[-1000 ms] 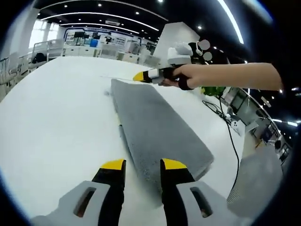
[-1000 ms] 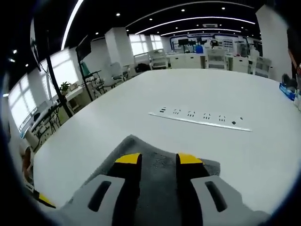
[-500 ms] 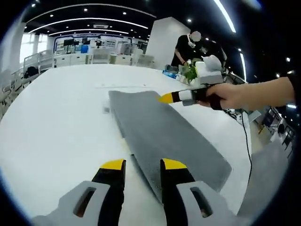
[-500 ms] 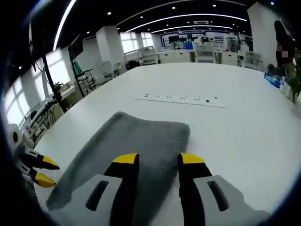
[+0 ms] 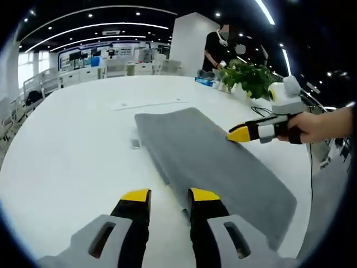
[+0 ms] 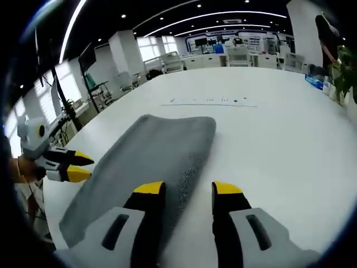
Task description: Fold the towel on the table until its edges align and the towel forms a compact rectangular stack.
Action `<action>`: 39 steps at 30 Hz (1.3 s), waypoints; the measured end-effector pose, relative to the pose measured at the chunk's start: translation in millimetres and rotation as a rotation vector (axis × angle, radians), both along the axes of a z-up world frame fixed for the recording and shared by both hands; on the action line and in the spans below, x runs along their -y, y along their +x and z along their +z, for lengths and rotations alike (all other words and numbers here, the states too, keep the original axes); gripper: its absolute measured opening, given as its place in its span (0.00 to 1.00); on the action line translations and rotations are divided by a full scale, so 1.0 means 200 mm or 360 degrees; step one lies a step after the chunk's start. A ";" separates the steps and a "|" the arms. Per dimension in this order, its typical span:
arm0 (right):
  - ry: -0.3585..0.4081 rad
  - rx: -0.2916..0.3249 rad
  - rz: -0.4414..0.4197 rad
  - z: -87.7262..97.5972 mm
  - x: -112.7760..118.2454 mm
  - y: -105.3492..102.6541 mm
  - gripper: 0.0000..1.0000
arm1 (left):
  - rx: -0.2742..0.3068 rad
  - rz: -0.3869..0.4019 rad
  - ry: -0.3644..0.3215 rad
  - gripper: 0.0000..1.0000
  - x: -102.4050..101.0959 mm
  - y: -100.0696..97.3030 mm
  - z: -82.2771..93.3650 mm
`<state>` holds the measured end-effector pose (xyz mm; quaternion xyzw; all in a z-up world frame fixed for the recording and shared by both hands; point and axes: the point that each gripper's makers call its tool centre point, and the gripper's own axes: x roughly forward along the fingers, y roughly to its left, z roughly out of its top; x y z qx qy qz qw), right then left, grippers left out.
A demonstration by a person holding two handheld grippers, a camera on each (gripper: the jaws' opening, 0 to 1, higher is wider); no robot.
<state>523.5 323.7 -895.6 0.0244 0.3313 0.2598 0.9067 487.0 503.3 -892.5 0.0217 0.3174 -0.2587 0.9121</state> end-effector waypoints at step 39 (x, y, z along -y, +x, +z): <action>-0.0021 -0.0048 -0.0119 -0.07 0.29 -0.15 0.09 | -0.0015 -0.0069 -0.0036 0.05 0.38 -0.10 -0.08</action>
